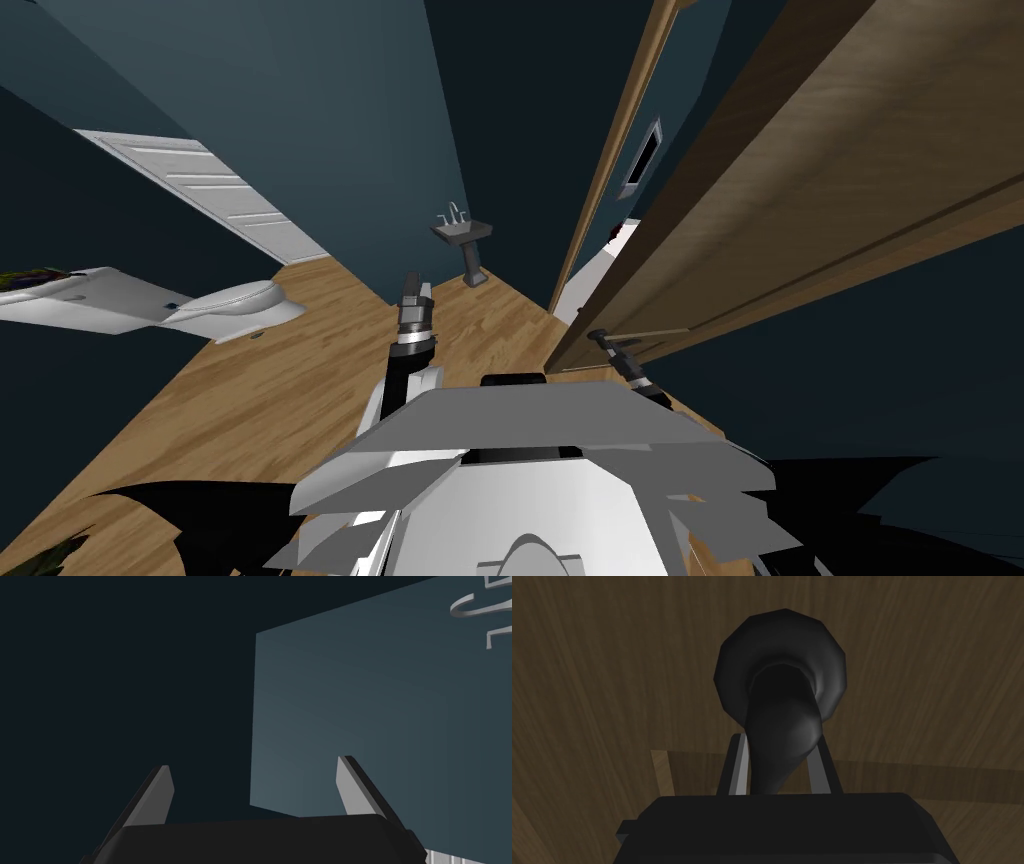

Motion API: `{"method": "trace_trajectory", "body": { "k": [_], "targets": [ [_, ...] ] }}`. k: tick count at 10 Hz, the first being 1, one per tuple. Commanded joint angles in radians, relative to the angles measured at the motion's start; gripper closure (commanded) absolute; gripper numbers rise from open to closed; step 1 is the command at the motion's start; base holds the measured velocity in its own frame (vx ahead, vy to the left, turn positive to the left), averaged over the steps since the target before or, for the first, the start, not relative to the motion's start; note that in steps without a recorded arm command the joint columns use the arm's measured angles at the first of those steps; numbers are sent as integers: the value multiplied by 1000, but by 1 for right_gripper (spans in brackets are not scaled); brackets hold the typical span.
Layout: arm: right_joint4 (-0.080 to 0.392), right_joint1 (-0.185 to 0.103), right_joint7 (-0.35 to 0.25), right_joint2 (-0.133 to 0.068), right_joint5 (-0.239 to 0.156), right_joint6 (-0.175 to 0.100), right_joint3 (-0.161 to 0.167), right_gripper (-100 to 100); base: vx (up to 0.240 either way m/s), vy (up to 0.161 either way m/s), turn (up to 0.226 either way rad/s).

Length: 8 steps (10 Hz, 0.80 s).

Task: Pull the door open

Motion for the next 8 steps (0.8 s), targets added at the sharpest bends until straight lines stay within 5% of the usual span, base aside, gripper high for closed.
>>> {"method": "trace_trajectory", "body": {
  "k": [1,8],
  "targets": [
    [13,-1,0,-9,-3,-12,-5,100,-228,-32,163],
    [46,-12,-9,-9,4,-40,7,100,-159,-56,112]
  ]
}}
